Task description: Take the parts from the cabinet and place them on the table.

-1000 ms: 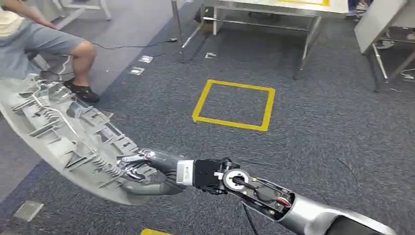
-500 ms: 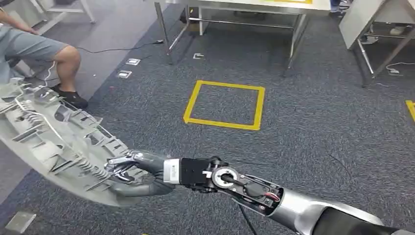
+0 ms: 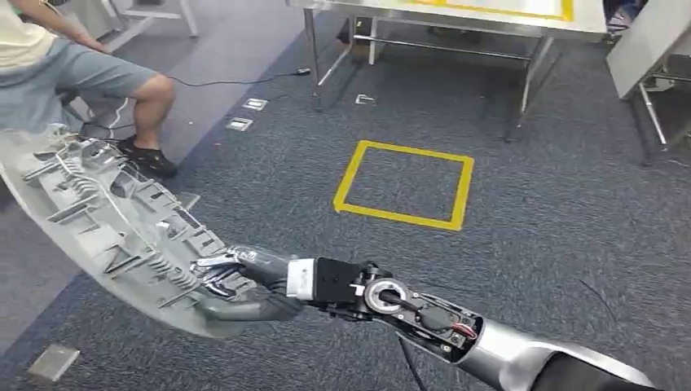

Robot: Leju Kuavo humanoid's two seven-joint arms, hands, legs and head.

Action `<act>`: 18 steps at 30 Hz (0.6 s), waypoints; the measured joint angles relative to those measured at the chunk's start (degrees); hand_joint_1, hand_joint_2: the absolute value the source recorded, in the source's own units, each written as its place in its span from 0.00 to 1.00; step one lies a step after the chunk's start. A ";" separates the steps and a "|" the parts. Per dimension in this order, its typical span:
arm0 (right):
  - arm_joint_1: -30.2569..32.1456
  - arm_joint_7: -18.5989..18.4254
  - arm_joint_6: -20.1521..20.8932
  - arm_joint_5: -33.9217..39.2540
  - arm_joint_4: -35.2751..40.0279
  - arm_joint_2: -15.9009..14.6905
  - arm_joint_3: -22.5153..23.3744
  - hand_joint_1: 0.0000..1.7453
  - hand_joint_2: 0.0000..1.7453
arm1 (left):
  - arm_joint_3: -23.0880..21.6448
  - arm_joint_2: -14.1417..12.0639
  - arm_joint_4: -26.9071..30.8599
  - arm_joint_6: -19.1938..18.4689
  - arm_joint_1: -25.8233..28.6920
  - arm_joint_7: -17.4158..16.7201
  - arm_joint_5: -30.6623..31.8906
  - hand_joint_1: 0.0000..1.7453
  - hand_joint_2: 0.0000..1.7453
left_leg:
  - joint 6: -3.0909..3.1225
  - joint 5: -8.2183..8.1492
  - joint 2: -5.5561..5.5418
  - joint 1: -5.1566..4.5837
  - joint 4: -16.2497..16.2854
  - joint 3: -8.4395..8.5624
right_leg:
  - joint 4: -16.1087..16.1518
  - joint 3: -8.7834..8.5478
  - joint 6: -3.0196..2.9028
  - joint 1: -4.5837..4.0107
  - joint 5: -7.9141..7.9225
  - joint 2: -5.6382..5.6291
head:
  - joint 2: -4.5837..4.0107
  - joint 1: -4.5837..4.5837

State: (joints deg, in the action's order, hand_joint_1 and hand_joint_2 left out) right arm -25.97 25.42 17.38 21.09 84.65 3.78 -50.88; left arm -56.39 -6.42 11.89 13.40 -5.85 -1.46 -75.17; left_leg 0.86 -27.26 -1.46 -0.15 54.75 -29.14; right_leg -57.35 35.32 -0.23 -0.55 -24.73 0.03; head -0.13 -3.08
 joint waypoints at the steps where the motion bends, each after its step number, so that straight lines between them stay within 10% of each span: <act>1: -0.12 -0.02 0.02 0.00 -0.02 0.00 0.00 1.00 1.00 | -0.02 -0.02 0.00 0.00 -0.10 -0.02 0.00 0.00 1.00 | -0.41 -0.21 -0.05 0.17 0.00 -0.34 | 1.64 -1.45 -0.17 -0.16 -0.25 -0.05 | 0.00 -0.42; 5: 0.02 -0.29 0.20 0.26 -0.20 0.02 0.04 1.00 1.00 | -0.02 -0.15 0.00 0.02 0.02 -0.04 0.00 0.00 1.00 | -1.36 -0.54 0.39 0.33 1.26 0.54 | 3.59 -4.06 -0.42 0.38 0.58 -0.06 | 0.00 -0.35; 10: 0.03 -0.26 0.48 1.88 -0.39 0.02 0.06 1.00 1.00 | -0.02 -0.07 0.00 0.02 0.00 -0.04 0.00 0.00 1.00 | -3.37 -5.57 0.93 1.34 18.02 -11.52 | 3.93 -6.01 -0.60 0.72 -0.98 -0.30 | 0.00 0.93; 14: 0.23 -0.37 0.72 2.12 -0.59 0.02 0.06 1.00 1.00 | -0.02 -0.26 0.00 0.02 0.28 -0.04 0.00 0.00 1.00 | -4.44 6.67 0.79 2.32 1.61 -7.26 | 3.72 -8.05 0.71 1.40 -3.17 -1.13 | 0.00 1.48; 18: 0.24 -0.31 0.85 2.19 -0.68 0.02 0.11 1.00 1.00 | -0.04 -0.22 0.00 0.00 0.11 -0.04 0.00 0.00 1.00 | -1.93 5.45 0.95 1.93 0.05 -7.03 | 3.24 -8.76 2.31 1.15 -4.27 -1.84 | 0.00 1.70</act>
State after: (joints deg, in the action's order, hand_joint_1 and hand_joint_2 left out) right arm -25.73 25.11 18.23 23.28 83.97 3.80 -50.77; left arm -56.43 -6.64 11.89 13.40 -5.74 -1.51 -75.17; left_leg -1.08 -21.81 -0.51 1.78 54.80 -36.17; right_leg -54.10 26.56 2.09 0.60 -29.01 -1.81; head -0.13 -1.38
